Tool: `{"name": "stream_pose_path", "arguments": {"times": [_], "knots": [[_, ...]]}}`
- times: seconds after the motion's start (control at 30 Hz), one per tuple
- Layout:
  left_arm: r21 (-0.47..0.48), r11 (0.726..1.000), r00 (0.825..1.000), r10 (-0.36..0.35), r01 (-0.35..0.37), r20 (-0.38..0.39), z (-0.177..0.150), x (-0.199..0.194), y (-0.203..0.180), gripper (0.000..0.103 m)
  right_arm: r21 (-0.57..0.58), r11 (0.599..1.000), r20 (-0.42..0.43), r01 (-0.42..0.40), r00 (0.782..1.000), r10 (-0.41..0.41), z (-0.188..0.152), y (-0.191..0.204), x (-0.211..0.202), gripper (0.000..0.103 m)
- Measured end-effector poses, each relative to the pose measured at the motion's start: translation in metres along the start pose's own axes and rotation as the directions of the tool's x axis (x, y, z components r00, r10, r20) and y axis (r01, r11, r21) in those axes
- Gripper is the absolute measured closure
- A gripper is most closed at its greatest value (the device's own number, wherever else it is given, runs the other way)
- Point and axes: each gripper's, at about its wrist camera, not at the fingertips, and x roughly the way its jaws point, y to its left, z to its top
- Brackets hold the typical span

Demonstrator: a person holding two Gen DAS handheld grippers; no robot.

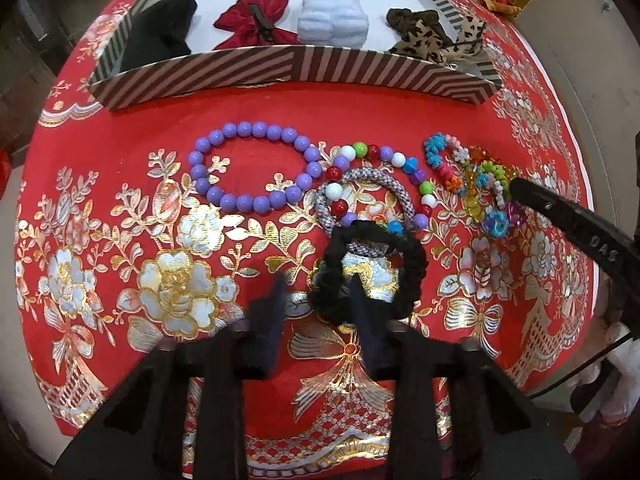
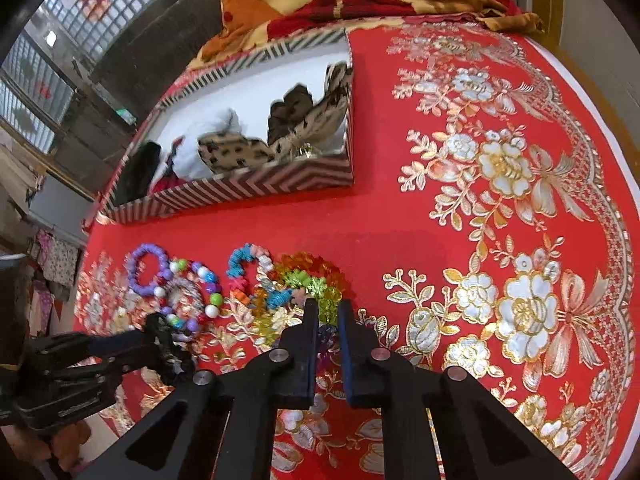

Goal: Organize jewelry
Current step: 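Move the left tool to the black scrunchie and close on it, then lift the black scrunchie with the left tool while the right tool grasps the amber bead bracelet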

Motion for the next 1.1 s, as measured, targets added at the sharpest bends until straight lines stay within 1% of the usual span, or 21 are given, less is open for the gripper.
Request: {"name": "stream_pose_path", "arguments": {"times": [0.07, 0.17, 0.23, 0.47, 0.7, 0.83, 1.1], "knots": [[-0.01, 1.0, 1.0, -0.019, 0.019, -0.003, -0.001, -0.001, 0.004, 0.088, -0.004, 1.0, 0.019, -0.009, 1.0, 0.009, 0.0, 0.001, -0.01, 0.094], [0.002, 1.0, 1.0, -0.018, 0.018, 0.011, -0.003, -0.005, 0.006, 0.091, -0.012, 1.0, 0.043, -0.017, 0.999, 0.017, 0.0, 0.002, -0.023, 0.094], [0.002, 0.999, 0.999, -0.032, 0.032, 0.019, -0.005, -0.012, 0.008, 0.092, -0.012, 1.0, 0.058, -0.024, 0.998, 0.025, 0.0, 0.003, -0.031, 0.094], [0.005, 0.998, 0.995, -0.065, 0.065, 0.073, -0.003, -0.042, 0.014, 0.092, -0.031, 0.998, 0.113, -0.047, 0.992, 0.05, 0.005, 0.013, -0.058, 0.094], [0.004, 0.997, 0.989, -0.078, 0.078, 0.122, 0.002, -0.068, 0.021, 0.092, -0.055, 0.997, 0.159, -0.061, 0.985, 0.069, 0.012, 0.022, -0.08, 0.094], [-0.001, 0.997, 0.986, -0.075, 0.076, 0.147, 0.005, -0.077, 0.021, 0.092, -0.066, 0.996, 0.17, -0.063, 0.983, 0.073, 0.017, 0.027, -0.085, 0.094], [-0.021, 0.998, 0.981, -0.059, 0.064, 0.184, 0.012, -0.091, 0.034, 0.092, -0.088, 0.994, 0.178, -0.063, 0.981, 0.078, 0.025, 0.038, -0.087, 0.094]]}}
